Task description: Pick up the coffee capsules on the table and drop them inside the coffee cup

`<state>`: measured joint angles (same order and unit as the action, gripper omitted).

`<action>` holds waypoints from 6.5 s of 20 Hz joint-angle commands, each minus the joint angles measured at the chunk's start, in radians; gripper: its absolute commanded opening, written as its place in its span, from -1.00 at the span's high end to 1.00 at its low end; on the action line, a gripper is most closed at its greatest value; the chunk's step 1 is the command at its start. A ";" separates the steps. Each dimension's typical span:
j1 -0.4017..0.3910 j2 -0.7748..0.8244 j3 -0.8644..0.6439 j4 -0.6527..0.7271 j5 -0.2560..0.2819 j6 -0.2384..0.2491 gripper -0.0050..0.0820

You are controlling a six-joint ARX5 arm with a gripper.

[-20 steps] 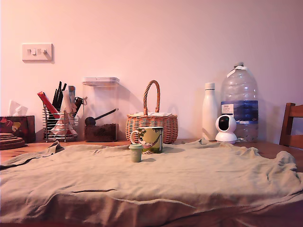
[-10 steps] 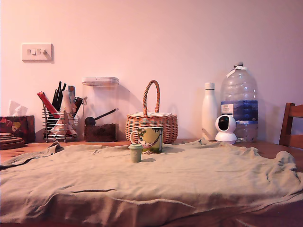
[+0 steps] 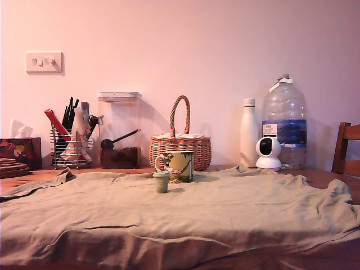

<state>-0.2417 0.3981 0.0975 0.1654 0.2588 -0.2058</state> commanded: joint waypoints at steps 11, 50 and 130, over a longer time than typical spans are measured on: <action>-0.120 0.384 0.002 0.346 -0.025 0.102 -0.54; -0.135 1.410 0.253 1.085 -0.023 0.127 -0.53; -0.175 1.896 1.122 0.533 0.058 0.180 0.51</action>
<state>-0.4126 2.2730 1.2034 0.6819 0.3099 -0.0338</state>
